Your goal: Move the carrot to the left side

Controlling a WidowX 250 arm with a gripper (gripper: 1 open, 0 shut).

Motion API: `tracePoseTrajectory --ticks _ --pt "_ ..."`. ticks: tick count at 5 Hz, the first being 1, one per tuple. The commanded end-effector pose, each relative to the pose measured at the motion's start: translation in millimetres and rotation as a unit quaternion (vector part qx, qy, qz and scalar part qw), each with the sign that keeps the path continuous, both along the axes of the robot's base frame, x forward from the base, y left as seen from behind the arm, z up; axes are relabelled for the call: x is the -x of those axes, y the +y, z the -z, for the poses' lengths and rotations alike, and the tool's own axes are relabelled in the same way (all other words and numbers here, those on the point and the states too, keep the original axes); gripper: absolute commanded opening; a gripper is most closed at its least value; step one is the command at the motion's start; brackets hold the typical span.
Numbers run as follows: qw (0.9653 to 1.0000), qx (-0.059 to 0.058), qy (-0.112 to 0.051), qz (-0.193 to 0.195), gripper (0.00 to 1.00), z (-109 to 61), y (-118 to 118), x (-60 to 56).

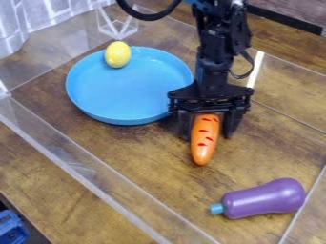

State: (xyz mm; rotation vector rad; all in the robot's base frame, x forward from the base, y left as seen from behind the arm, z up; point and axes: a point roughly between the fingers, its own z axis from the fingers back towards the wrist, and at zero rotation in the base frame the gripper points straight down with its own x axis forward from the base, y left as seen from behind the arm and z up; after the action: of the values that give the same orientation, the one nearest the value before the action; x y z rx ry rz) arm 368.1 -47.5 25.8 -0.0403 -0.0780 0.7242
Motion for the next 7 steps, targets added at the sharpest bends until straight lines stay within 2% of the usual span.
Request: tracePoseTrajectory --ticks 1,3,4,5,6,7 --pt "0.9988 0.002 -0.044 0.02 1.0 -22.2 6 -20.5" --pt "0.9987 0.001 -0.041 0.031 1.0 -7.0 32 -39.9" --pt "0.9993 0.0 -0.036 -0.001 1.0 -3.7 27 -38.3" --pt "0.9994 0.0 -0.035 0.001 0.0 -0.6 22 -39.2" --pt "0.9994 -0.005 -0.031 0.015 0.0 -5.4 20 -38.4" --pt "0.9973 -0.004 -0.033 0.065 0.0 -28.9 14 -34.0"
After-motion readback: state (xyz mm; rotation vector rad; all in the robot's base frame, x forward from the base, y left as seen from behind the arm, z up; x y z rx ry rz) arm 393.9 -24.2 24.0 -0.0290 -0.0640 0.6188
